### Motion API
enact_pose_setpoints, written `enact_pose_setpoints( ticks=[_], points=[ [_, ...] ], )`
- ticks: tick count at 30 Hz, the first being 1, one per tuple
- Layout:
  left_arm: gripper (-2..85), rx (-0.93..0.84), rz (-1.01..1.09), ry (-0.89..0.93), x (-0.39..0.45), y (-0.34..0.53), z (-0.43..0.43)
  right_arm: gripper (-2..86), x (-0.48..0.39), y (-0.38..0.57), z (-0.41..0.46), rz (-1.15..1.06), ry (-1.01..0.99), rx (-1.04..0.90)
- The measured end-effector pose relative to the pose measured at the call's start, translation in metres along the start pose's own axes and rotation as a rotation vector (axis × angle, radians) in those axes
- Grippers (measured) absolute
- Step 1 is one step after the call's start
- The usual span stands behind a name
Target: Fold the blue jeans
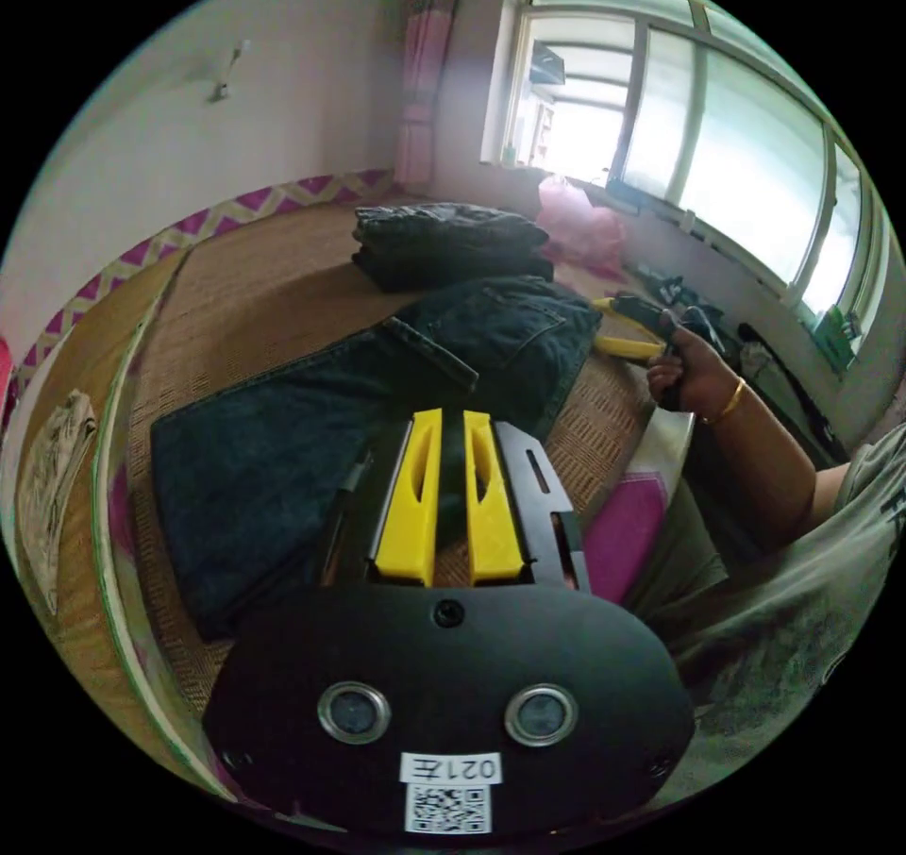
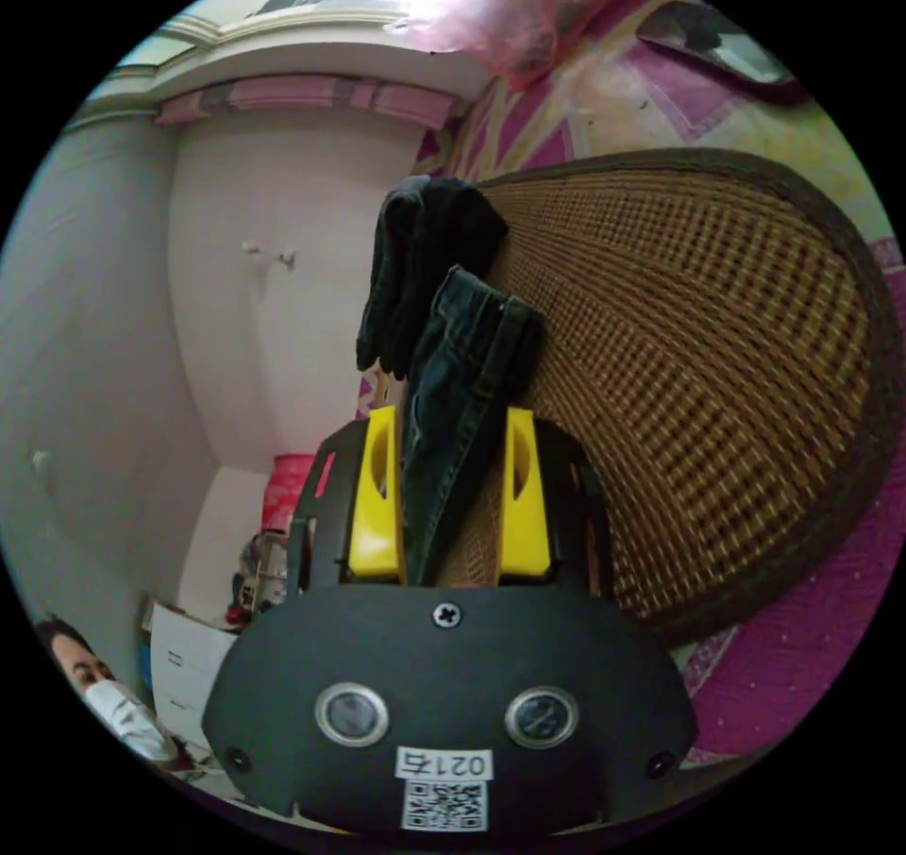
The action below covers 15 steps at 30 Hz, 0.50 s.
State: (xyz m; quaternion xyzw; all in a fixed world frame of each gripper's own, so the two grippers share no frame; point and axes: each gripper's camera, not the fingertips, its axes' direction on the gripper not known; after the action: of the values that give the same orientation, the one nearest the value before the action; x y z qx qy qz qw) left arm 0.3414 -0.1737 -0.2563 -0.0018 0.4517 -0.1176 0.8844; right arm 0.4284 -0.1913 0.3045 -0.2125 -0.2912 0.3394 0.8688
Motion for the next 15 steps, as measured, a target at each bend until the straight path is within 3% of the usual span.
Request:
enact_pose_setpoints(
  ticks=[5,8,11,15],
  points=[
    [-0.7,0.032,-0.063,-0.035,-0.022,0.036,-0.035,7.1,-0.01,-0.002,0.026,0.069,0.06,0.049],
    [-0.9,0.053,-0.107,-0.061,-0.043,0.06,-0.059,4.0,-0.051,0.013,0.029,-0.045,0.04,0.102],
    [-0.9,0.099,-0.154,-0.081,-0.066,0.087,-0.083,3.3,-0.163,0.051,0.045,-0.425,0.144,0.12],
    [-1.0,0.151,-0.256,-0.089,-0.101,0.121,-0.11,3.4,-0.32,0.174,0.13,-1.062,0.362,0.055]
  ],
)
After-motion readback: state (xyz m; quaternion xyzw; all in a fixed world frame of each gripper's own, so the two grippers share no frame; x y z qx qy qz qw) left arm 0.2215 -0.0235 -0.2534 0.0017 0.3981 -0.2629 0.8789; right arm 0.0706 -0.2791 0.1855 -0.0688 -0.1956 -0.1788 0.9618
